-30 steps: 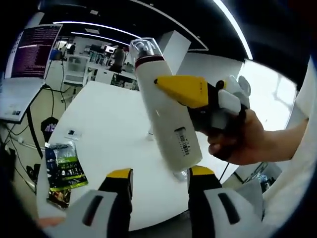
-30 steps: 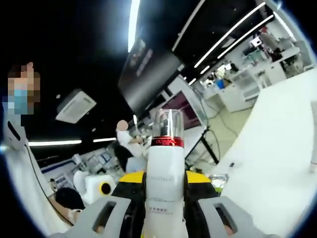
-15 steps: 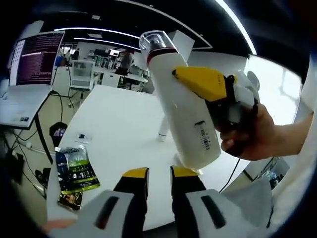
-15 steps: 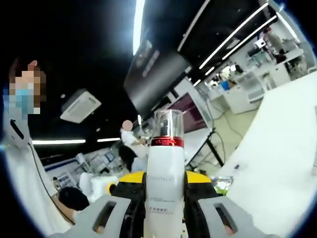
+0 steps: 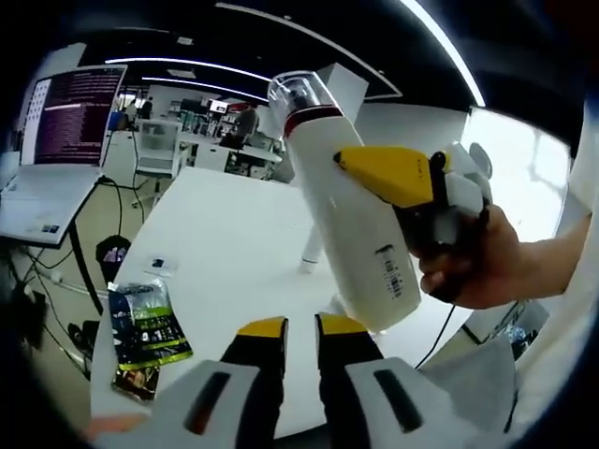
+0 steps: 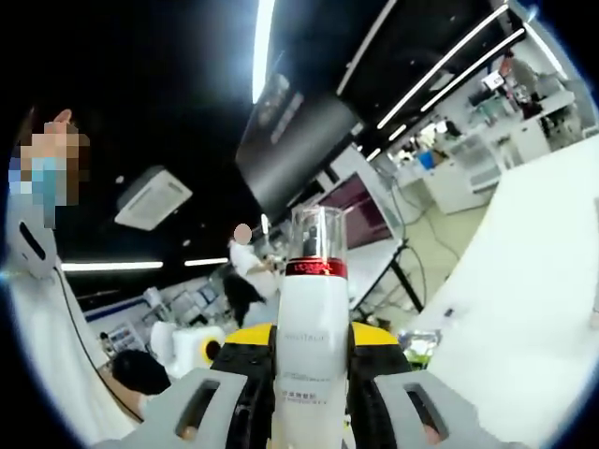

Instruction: Arrange the skincare products in the storage area until every visible bottle or jar stands upright without overlapping.

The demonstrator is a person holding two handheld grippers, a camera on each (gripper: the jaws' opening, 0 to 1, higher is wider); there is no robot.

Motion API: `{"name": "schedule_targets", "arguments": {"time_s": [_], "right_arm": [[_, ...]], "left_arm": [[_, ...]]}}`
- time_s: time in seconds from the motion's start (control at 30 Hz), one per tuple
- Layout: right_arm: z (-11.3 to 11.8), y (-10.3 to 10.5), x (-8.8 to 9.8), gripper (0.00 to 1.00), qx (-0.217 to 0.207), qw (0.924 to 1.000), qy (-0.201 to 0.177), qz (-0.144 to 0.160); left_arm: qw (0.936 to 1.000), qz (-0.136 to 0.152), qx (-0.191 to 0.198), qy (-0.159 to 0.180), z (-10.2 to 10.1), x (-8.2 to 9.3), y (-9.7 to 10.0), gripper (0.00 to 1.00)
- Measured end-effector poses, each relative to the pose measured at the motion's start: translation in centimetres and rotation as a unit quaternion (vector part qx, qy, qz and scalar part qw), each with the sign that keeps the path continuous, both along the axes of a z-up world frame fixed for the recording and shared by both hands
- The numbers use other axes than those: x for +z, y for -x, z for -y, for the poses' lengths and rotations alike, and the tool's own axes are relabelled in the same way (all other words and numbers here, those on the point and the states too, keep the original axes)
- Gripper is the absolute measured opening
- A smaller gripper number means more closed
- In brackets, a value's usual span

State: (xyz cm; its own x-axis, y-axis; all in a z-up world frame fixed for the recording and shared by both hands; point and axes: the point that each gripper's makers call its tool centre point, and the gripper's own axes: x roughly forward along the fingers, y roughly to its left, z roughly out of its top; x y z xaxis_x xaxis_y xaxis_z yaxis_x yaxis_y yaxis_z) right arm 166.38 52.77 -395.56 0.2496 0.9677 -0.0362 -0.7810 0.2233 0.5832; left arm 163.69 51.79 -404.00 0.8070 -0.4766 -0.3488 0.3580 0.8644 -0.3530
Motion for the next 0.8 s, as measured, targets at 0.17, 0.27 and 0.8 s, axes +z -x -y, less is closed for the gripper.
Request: {"name": "schedule_targets", "arguments": {"time_s": [0.17,0.27,0.8], "right_arm": [[0.3,-0.6,0.1,0.25,-0.011,0.9999,0.002,0.008],[0.7,-1.3,0.0,0.25,-0.023,0.9995,0.009,0.017],[-0.2,-0.7,-0.7,0.25,-0.023,0.9944,0.052,0.089]], "left_arm": [[0.9999,0.005,-0.013,0.001,0.4,0.1,0.1,0.12],[0.9996,0.005,-0.029,-0.001,1.0,0.0,0.5,0.23],[0.9959,0.014,-0.063,0.064,2.8,1.6,1.2,0.31]]}}
